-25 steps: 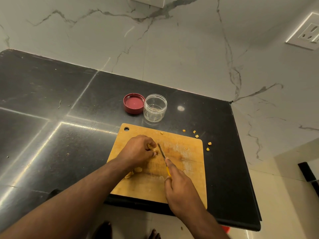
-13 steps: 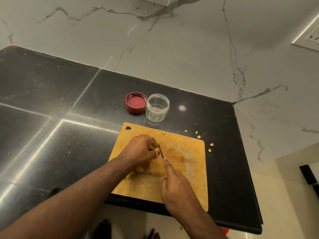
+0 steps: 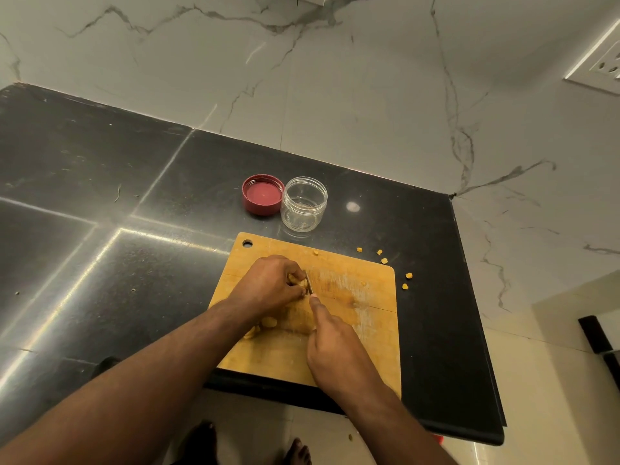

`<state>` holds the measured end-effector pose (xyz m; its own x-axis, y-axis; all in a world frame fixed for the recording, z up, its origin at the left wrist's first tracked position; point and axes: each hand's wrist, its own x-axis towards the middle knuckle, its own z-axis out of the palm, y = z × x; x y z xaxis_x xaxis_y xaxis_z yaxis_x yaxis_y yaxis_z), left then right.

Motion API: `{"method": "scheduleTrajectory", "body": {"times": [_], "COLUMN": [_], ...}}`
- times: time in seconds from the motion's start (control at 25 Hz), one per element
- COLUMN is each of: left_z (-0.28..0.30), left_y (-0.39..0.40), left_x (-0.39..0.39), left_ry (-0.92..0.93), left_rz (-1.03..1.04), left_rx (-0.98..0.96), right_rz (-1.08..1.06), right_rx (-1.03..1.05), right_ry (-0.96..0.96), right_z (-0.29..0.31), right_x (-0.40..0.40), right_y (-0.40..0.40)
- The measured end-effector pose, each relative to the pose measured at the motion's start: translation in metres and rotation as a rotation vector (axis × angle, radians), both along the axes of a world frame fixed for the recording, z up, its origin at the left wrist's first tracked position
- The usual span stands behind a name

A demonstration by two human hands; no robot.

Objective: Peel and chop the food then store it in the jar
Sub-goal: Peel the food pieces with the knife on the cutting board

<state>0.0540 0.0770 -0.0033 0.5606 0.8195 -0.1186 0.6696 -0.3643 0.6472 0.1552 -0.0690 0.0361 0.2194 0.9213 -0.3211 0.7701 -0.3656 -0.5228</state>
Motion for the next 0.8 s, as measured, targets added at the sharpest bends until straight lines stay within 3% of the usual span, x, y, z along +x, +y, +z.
{"method": "scheduleTrajectory", "body": {"times": [0.56, 0.8], "left_z": [0.0, 0.002], "left_y": [0.001, 0.007], "left_x": [-0.002, -0.011], "left_ry": [-0.013, -0.19], "left_rz": [0.035, 0.192], "left_rx": [-0.092, -0.236], "right_rz": [-0.182, -0.158], "right_rx": [0.068, 0.011], "right_ry": [0.188, 0.15], "right_z": [0.009, 0.002], "right_x": [0.013, 0.023], "right_y": [-0.054, -0.044]}}
